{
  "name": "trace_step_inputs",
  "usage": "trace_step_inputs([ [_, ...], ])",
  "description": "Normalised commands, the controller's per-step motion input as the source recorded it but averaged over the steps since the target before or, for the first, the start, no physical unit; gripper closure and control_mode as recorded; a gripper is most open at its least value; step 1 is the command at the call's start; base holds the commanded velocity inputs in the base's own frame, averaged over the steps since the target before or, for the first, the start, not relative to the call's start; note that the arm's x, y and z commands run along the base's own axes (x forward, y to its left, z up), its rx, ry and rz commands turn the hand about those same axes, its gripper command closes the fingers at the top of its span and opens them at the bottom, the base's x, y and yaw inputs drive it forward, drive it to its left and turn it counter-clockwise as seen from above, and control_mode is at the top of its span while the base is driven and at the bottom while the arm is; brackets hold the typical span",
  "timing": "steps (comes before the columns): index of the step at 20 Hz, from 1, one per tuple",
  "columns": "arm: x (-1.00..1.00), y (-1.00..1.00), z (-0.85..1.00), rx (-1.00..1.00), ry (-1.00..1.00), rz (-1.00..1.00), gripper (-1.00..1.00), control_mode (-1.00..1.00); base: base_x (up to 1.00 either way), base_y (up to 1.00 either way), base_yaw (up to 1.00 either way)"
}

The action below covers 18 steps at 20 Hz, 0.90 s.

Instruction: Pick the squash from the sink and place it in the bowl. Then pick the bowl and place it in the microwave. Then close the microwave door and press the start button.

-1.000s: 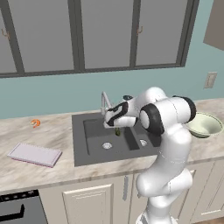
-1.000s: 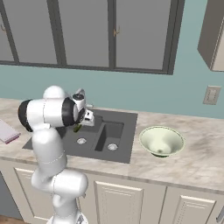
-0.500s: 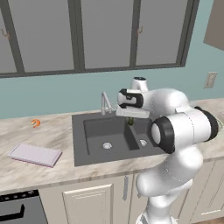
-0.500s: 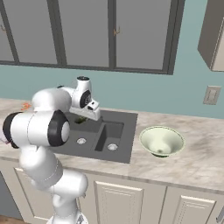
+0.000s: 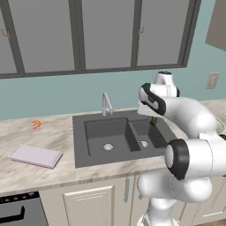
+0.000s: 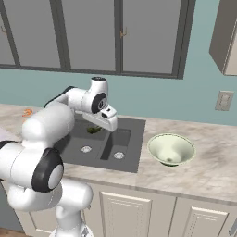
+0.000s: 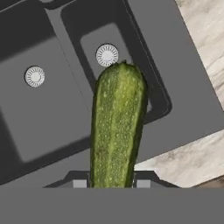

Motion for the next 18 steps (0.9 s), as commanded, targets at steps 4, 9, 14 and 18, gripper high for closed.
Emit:
trace_step_inputs([
  [4,-0.15,-1.0,0.08,-0.21,0.0,-0.02,1.0,-1.0,0.0,0.0,0.0],
  [9,0.0,-1.0,0.24,-0.21,0.0,0.0,1.0,-1.0,0.0,0.0,0.0],
  [14,0.0,-1.0,0.1,-0.02,0.05,0.0,1.0,-1.0,0.0,0.0,0.0],
  [18,0.0,-0.97,-0.08,0.0,0.1,0.0,1.0,-1.0,0.0,0.0,0.0],
])
